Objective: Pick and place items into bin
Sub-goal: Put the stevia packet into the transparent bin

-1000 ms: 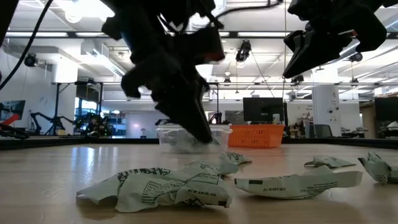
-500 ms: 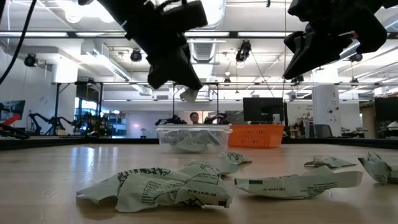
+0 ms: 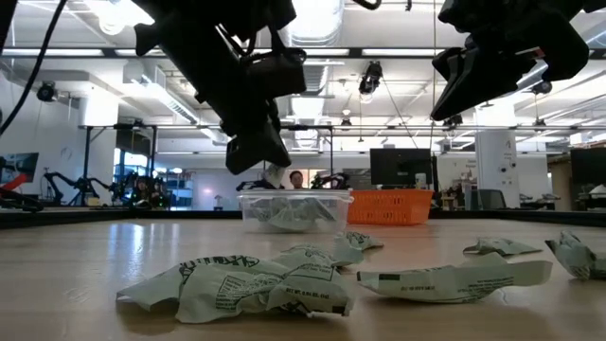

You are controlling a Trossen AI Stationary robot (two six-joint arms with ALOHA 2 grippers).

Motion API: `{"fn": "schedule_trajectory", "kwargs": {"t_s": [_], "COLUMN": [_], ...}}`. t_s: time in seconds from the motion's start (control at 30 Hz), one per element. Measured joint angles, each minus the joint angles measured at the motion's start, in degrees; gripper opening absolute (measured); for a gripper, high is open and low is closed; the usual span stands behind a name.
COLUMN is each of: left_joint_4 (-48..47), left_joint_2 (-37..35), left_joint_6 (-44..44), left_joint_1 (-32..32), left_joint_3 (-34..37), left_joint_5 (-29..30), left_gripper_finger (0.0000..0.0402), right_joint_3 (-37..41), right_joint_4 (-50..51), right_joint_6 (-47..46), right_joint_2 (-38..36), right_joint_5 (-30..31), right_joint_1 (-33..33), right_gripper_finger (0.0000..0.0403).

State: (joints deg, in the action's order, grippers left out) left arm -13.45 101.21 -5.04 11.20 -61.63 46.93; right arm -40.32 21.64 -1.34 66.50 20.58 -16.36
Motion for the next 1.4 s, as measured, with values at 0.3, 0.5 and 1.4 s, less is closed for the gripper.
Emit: {"fn": "schedule_trajectory", "kwargs": {"t_s": [0.3, 0.5, 1.4], "left_joint_4": [0.07, -0.23, -9.62], "left_joint_2": [0.0, -0.02, -21.79], "left_joint_6": [-0.03, 0.02, 7.85], "left_joint_1": [0.02, 0.05, 19.91], "left_joint_3": [-0.15, -0.19, 2.34], "left_joint_5": [0.16, 0.19, 0.38], "left_gripper_finger": [0.0063, 0.012, 0.0137], "right_joint_3": [0.0, 0.61, 0.92], "right_joint_4": [-0.01, -2.18, -40.72], "right_joint_6": [-0.17, -1.36, 13.75], "right_joint_2": [0.0, 0.0, 26.0], "right_joint_5": [0.0, -2.1, -26.62], "right_joint_1": [0.0, 0.02, 0.88], "right_gripper_finger": [0.0009, 0.0009, 0.0019]}}
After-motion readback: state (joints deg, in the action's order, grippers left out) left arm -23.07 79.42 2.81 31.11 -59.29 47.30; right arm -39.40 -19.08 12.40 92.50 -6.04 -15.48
